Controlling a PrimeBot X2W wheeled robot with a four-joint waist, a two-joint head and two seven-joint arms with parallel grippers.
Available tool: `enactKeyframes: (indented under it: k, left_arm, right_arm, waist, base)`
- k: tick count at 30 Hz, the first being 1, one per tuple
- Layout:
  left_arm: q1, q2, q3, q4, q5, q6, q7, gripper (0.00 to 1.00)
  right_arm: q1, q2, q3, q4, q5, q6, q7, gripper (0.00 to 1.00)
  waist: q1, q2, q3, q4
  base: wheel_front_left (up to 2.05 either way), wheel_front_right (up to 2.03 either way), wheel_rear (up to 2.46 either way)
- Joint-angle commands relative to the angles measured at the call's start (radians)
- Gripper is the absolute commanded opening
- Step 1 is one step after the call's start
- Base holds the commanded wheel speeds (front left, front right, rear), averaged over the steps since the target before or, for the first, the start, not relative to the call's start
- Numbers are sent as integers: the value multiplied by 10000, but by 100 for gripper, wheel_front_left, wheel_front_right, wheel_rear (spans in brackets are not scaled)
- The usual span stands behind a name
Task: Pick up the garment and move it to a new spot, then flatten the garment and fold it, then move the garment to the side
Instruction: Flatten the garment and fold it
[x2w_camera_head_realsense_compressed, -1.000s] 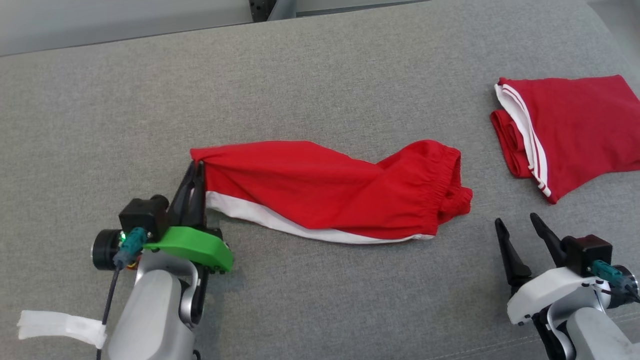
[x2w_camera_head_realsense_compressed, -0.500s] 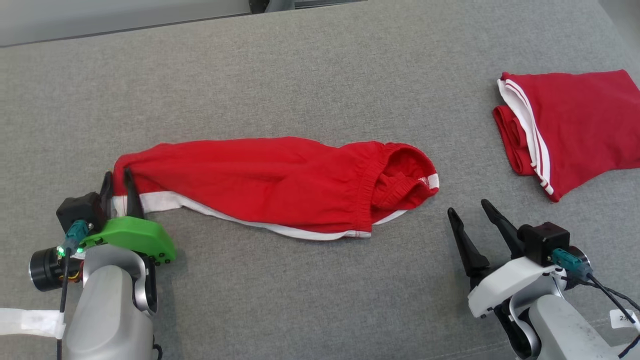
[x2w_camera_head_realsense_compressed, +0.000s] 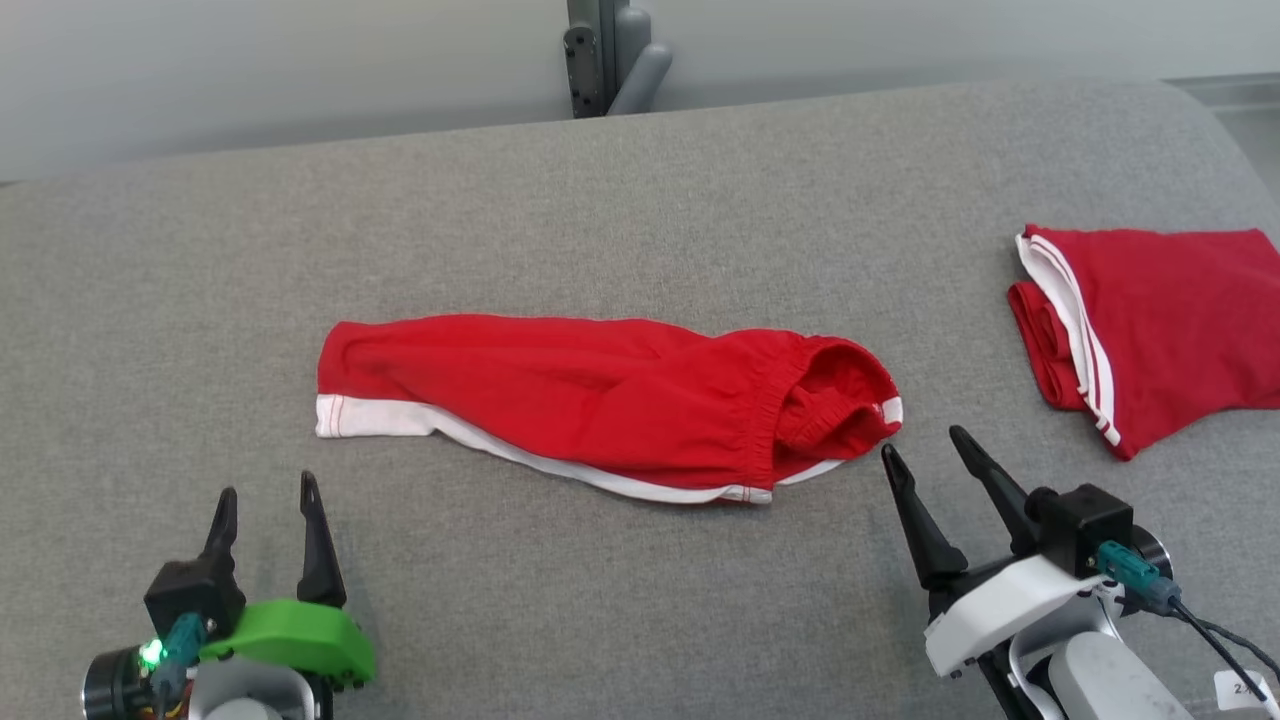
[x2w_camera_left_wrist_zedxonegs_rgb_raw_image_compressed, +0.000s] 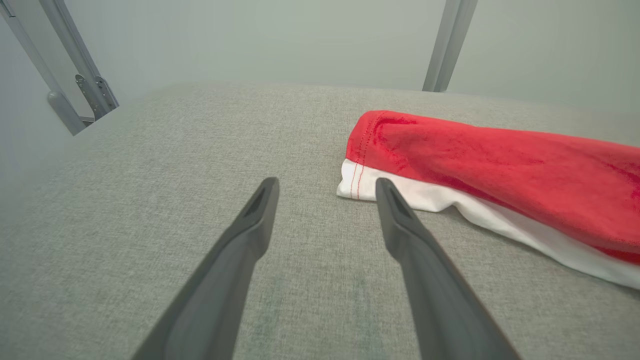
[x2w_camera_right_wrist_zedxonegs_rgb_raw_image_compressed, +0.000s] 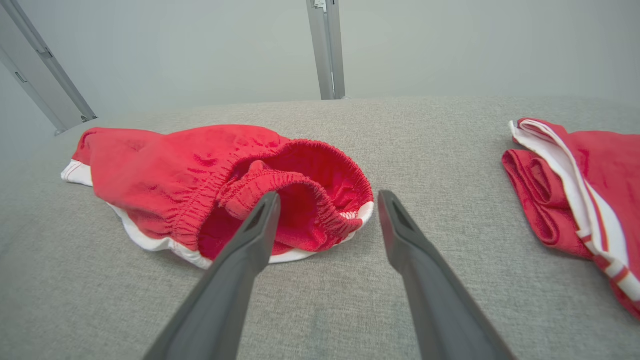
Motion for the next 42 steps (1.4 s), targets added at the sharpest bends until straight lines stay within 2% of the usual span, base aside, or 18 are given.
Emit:
enactKeyframes:
  k: [1, 4, 7, 14, 19, 31, 42]
  left_arm:
    - [232, 9, 21, -97, 61, -22, 1, 100]
    - [1292, 0, -239, -853, 287, -207, 0, 100]
    - [1956, 5, -443, -1201, 217, -213, 0, 100]
    - [2687, 2, -792, -1575, 275, -296, 1, 100]
    - [2568, 0, -1054, -1575, 316, -490, 1, 100]
    - [1373, 7, -2159, -1385, -85, -466, 1, 100]
    - [927, 3, -2401, -1313, -247, -348, 0, 100]
  right_arm:
    - [183, 36, -54, -79, -127, -14, -29, 100]
    - [759, 311, -329, -207, -558, -14, -29, 100]
    - [1136, 491, -504, -300, -760, -16, -30, 100]
    - [1659, 747, -455, -383, -980, -14, -29, 100]
    - [1727, 711, -241, -287, -981, -14, -29, 100]
    - [18, 152, 1080, 1038, -990, -16, -29, 100]
    - [-668, -155, 1892, 1590, -863, -16, -29, 100]
  waist:
    - [0, 61, -677, 265]
    - [0, 61, -1233, 372]
    - [0, 61, -1464, 485]
    - [0, 61, -1662, 667]
    - [0, 61, -1540, 790]
    - [0, 61, -185, 1487]
    - [0, 61, 366, 1776]
  base:
    - [0, 0, 0]
    - [0, 0, 0]
    - [0, 0, 0]
    - [0, 0, 0]
    - [0, 0, 0]
    - [0, 0, 0]
    - [0, 0, 0]
